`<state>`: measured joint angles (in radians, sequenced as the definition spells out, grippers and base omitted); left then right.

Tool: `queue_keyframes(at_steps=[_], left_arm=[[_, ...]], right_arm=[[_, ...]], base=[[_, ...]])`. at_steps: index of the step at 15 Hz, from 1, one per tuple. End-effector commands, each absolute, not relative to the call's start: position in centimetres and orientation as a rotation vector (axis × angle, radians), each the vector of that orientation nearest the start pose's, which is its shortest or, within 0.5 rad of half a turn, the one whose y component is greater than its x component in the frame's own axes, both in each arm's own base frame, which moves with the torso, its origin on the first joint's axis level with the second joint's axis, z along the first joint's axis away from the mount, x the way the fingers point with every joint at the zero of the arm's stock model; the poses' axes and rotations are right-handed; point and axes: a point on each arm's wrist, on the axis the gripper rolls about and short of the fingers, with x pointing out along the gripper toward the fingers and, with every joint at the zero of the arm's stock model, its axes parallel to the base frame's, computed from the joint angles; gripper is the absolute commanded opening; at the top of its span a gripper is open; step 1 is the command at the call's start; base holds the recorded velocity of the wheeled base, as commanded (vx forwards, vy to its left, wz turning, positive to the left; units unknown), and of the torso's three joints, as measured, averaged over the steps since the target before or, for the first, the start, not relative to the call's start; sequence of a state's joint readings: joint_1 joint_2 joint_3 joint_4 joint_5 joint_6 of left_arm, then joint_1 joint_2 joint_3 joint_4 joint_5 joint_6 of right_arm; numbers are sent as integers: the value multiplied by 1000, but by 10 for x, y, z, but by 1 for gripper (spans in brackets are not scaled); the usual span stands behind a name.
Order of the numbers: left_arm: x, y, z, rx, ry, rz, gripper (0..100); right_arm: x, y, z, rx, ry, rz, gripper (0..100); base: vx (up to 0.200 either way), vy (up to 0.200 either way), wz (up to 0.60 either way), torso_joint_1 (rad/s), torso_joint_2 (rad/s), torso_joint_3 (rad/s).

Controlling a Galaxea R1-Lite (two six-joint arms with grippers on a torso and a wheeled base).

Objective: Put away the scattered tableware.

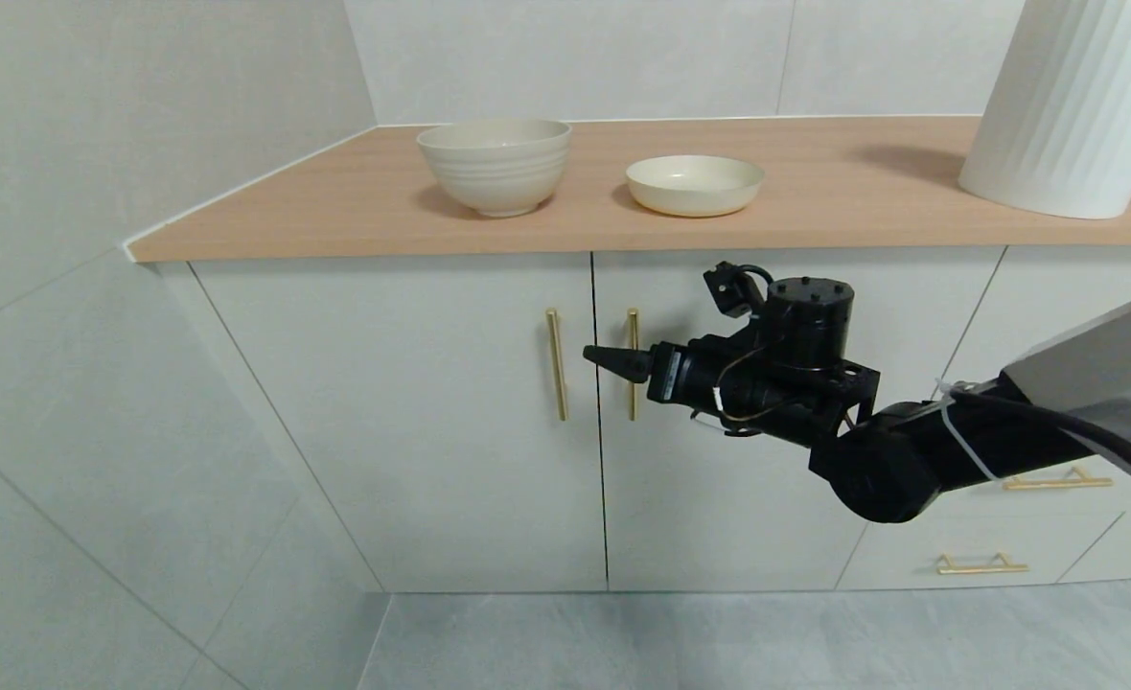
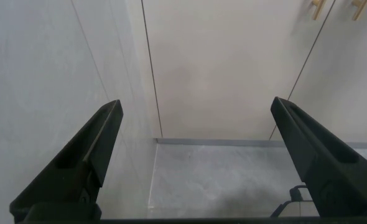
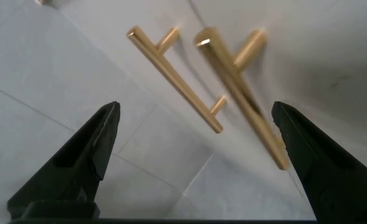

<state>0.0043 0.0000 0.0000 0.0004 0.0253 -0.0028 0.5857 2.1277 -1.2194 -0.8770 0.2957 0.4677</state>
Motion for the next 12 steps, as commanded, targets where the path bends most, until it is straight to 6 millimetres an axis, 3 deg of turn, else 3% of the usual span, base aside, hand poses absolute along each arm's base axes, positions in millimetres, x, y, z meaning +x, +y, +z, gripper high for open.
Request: queue_keyframes(at_steps=[1, 12], left_arm=[[-23, 0, 75, -3, 3, 31, 100], [-23, 0, 76, -3, 1, 31, 100]], right_arm=[[351, 245, 159, 432, 240, 857, 100], [346, 261, 156, 482, 270, 889, 100]], base=[[0, 0, 0, 0, 0, 0], [0, 0, 0, 0, 0, 0]])
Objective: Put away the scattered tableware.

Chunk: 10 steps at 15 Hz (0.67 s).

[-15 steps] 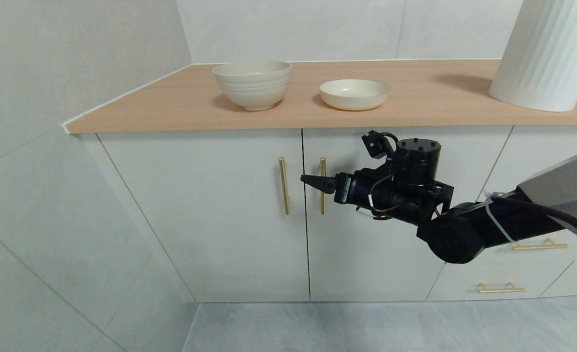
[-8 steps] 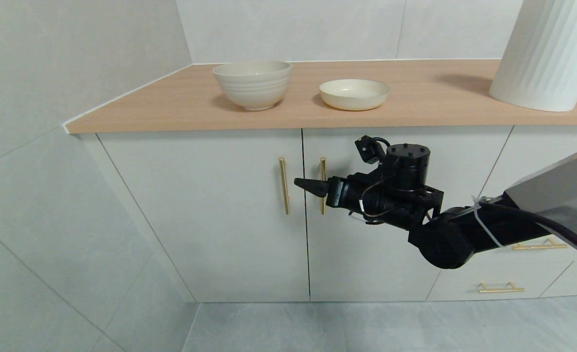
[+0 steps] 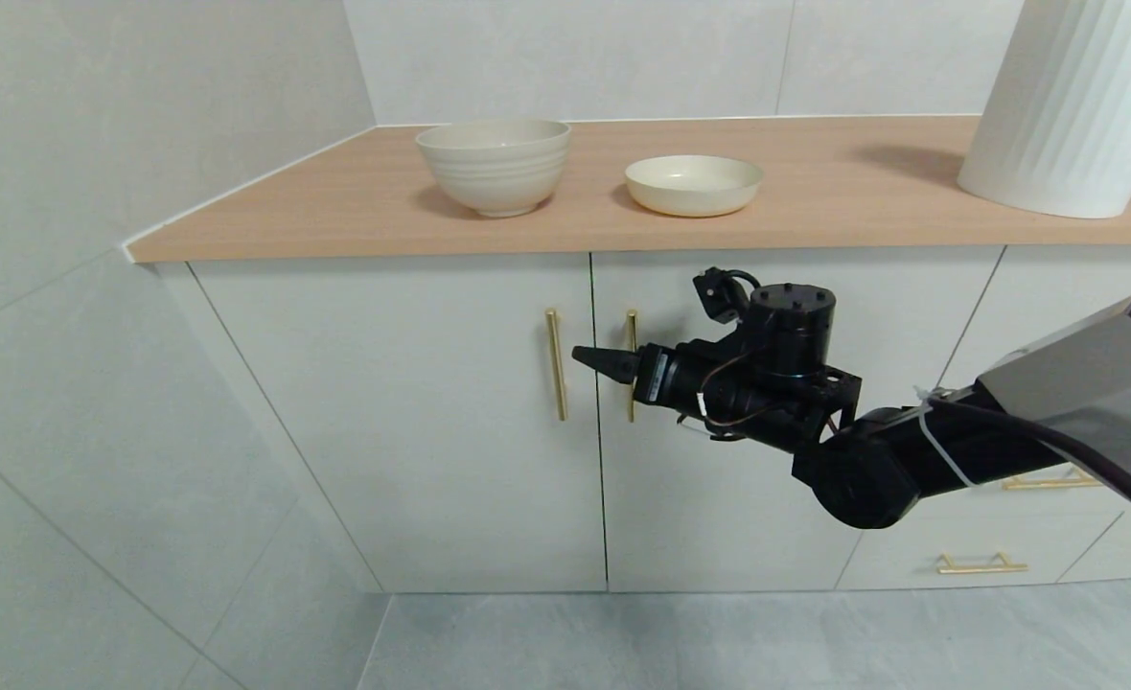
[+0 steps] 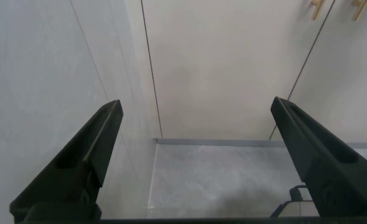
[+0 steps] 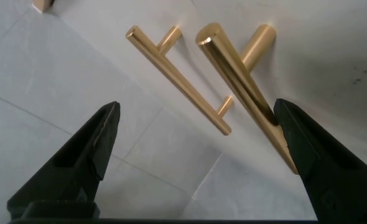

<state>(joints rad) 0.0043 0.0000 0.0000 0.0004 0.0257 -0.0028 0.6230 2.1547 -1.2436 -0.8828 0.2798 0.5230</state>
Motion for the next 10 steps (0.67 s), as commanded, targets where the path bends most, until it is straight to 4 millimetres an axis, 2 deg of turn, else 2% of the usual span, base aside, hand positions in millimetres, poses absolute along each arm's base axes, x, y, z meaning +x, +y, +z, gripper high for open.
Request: queue_keyframes(at_steps=[1, 6, 10], left_arm=[[-23, 0, 75, -3, 3, 31, 100], [-23, 0, 76, -3, 1, 31, 100], [-23, 0, 75, -3, 1, 31, 100]], right_arm=[[345, 262, 156, 483, 271, 892, 100], [334, 265, 159, 480, 282, 913, 100], [308, 250, 165, 470, 327, 958, 100]], base=[[0, 0, 0, 0, 0, 0], [0, 0, 0, 0, 0, 0], [0, 0, 0, 0, 0, 0]])
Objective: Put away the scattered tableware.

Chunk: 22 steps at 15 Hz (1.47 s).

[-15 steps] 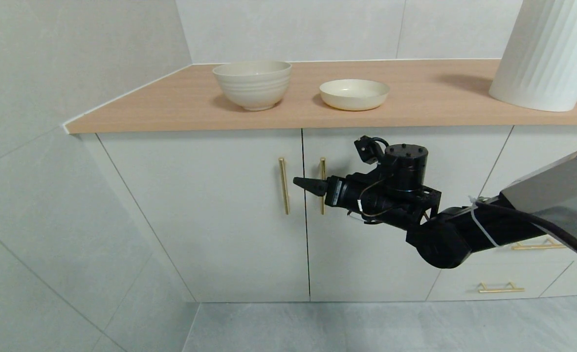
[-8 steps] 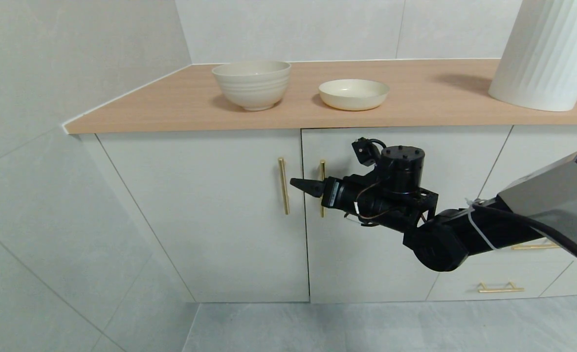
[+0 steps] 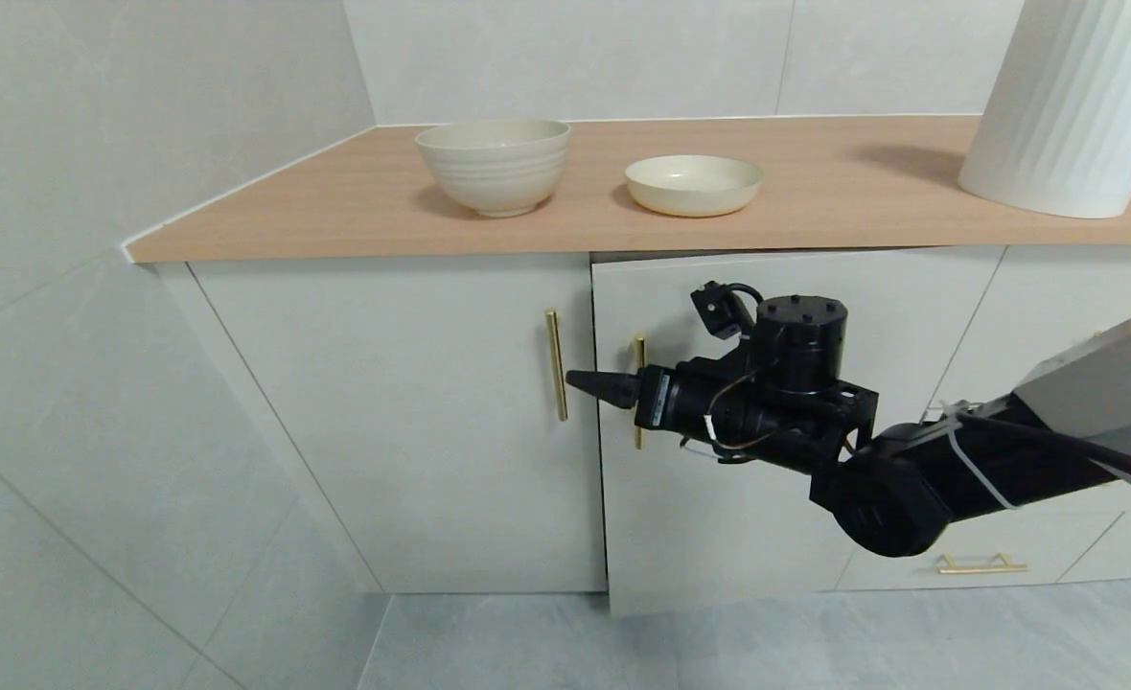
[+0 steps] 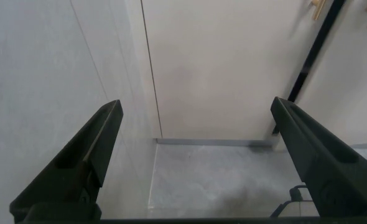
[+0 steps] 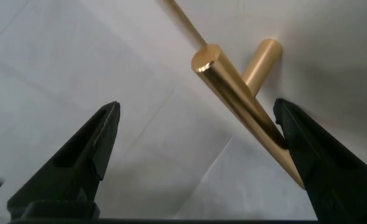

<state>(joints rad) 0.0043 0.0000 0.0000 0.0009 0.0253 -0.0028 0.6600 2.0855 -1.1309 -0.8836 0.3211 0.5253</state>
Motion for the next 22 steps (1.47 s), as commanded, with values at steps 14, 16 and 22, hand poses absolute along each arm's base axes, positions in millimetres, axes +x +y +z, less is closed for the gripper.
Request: queue_keyframes(at_steps=[14, 16, 22], left_arm=[[-24, -1, 85, 88, -12, -35, 100], [-23, -5, 140, 89, -30, -201, 100], [121, -28, 213, -35, 379, -677, 100]], right_arm=[[212, 191, 151, 439, 477, 1208, 100], [209, 190, 144, 436, 505, 1201, 100], [208, 189, 148, 438, 469, 1210, 100]], base=[[0, 0, 0, 0, 0, 0], [0, 0, 0, 0, 0, 0], [0, 0, 0, 0, 0, 0]])
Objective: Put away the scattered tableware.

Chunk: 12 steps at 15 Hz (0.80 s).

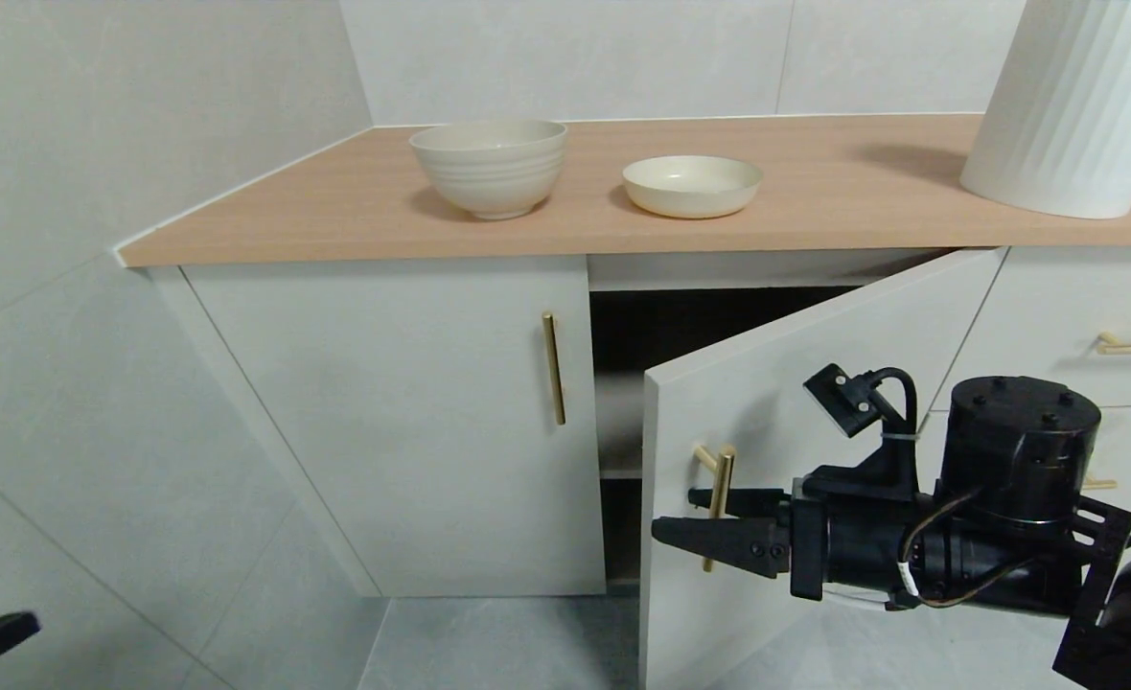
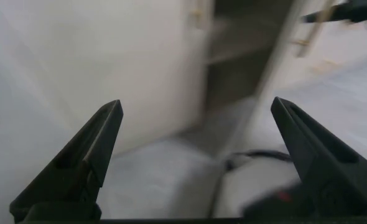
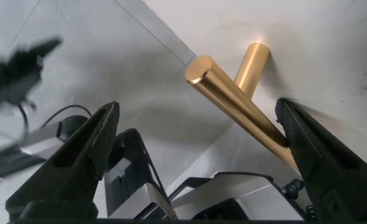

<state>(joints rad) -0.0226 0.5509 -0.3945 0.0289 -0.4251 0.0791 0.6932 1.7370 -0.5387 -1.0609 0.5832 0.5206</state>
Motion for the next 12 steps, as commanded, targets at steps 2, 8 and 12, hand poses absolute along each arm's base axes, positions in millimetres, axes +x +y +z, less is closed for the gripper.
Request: queue_keyframes(at_steps=[2, 8, 12], left_arm=[[159, -53, 213, -105, 389, -773, 100], [228, -132, 131, -249, 386, -904, 100], [230, -160, 108, -205, 264, -901, 100]], right_arm=[[208, 189, 149, 439, 464, 1208, 100], [207, 186, 149, 438, 463, 1204, 100], [207, 186, 149, 438, 463, 1204, 100]], base=[[0, 0, 0, 0, 0, 0], [0, 0, 0, 0, 0, 0], [0, 0, 0, 0, 0, 0]])
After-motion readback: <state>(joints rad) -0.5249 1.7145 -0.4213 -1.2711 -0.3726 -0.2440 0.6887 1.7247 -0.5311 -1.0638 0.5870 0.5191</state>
